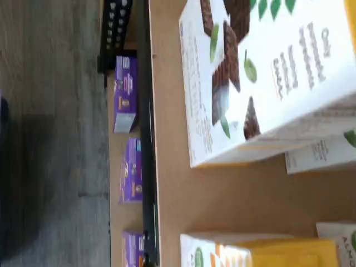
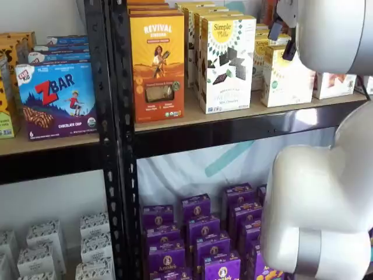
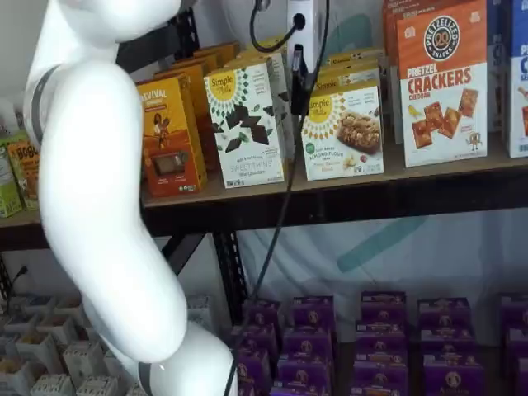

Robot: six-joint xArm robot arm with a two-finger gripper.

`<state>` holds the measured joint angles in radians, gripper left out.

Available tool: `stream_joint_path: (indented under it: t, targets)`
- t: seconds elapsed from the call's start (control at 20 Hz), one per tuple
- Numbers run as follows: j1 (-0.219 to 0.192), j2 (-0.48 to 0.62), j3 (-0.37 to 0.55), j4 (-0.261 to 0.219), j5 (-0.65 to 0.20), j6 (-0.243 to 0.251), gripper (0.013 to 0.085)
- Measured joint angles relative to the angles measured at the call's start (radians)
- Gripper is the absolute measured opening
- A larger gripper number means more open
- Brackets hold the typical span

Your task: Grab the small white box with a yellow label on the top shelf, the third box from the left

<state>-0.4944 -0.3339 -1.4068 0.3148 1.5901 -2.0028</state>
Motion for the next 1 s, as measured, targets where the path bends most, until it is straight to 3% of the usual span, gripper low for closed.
stream_joint_path:
  t: [0.2, 0.5, 0.85, 1.0]
  targets:
    - [-0.003, 0.011, 0.018, -0.018, -0.026, -0.015, 0.085]
    - [0.007, 0.042, -0.008, -0.046, 0.015, -0.009, 0.085]
    - [0.046, 0.096, -0.08, -0.133, 0.097, 0.02, 0.085]
    - [0.056, 0.097, -0.077, -0.152, 0.085, 0.025, 0.085]
